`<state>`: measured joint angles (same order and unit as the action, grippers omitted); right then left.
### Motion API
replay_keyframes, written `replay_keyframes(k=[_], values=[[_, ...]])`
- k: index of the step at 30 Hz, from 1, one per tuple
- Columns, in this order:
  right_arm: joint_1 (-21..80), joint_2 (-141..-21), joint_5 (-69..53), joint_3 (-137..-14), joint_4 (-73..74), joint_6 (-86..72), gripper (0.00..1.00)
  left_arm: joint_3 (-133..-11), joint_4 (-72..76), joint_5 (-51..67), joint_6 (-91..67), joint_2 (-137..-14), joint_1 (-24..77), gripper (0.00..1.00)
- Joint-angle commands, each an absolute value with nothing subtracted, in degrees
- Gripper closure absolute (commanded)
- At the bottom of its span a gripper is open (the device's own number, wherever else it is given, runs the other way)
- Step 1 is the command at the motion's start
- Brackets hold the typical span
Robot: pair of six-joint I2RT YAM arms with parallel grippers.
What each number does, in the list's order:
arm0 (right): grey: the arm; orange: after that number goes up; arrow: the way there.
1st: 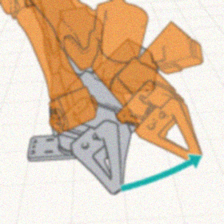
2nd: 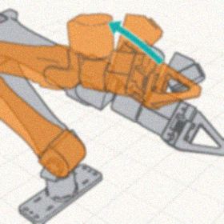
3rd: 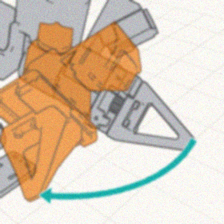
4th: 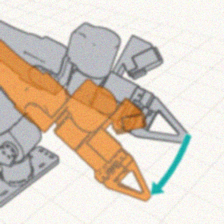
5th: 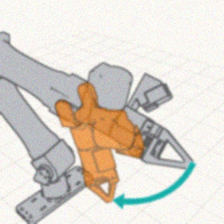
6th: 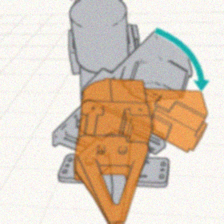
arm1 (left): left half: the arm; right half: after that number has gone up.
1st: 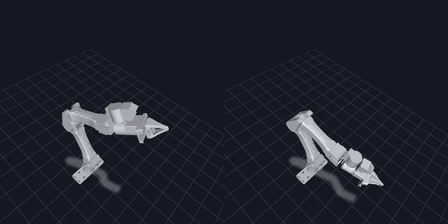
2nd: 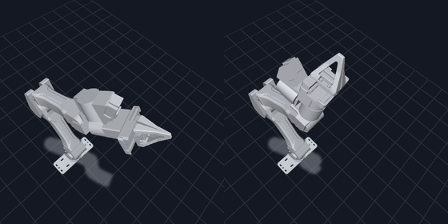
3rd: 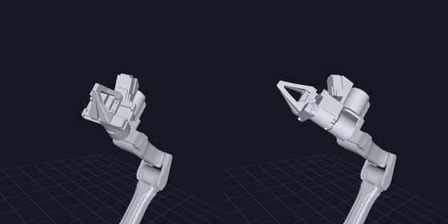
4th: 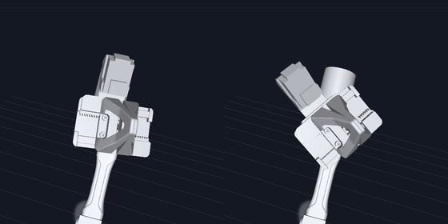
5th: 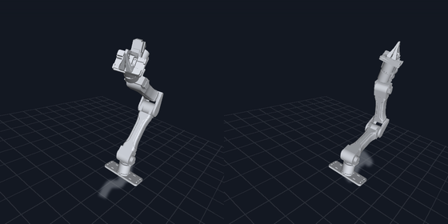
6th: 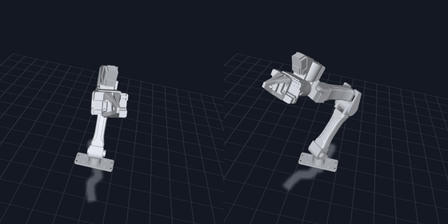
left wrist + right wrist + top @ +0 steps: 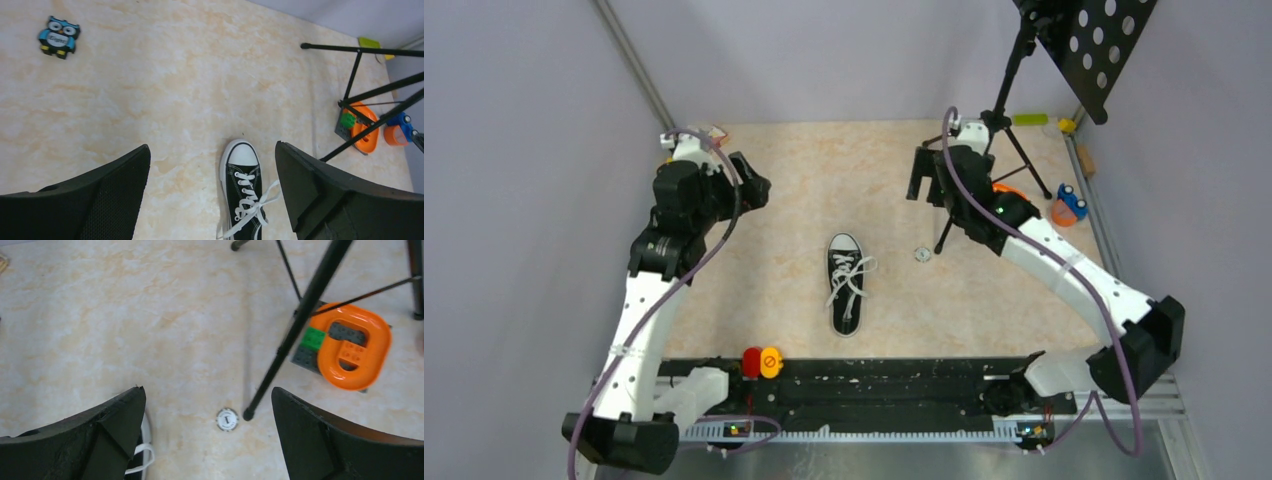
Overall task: Tie the shoes
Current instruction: Reset both arms
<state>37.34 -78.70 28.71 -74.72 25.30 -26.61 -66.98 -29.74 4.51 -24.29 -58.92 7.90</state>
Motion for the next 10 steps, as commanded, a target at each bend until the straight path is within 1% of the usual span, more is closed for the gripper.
replay_keyframes(k=[1, 7, 10], values=[[36.91, -70.82, 36.66, -70.74, 31.98, -23.61, 0.01, -68.61, -33.64, -6.12, -24.37, -54.42, 7.56, 0.02], [36.91, -61.28, 35.02, -62.39, 31.21, -27.21, 0.01, -63.57, -33.83, -8.01, -24.81, -52.05, 7.58, 0.02], [36.91, -59.79, 35.71, -61.1, 30.14, -27.01, 0.01, -63.34, -35.21, -8.33, -25.58, -53.41, 7.56, 0.02]])
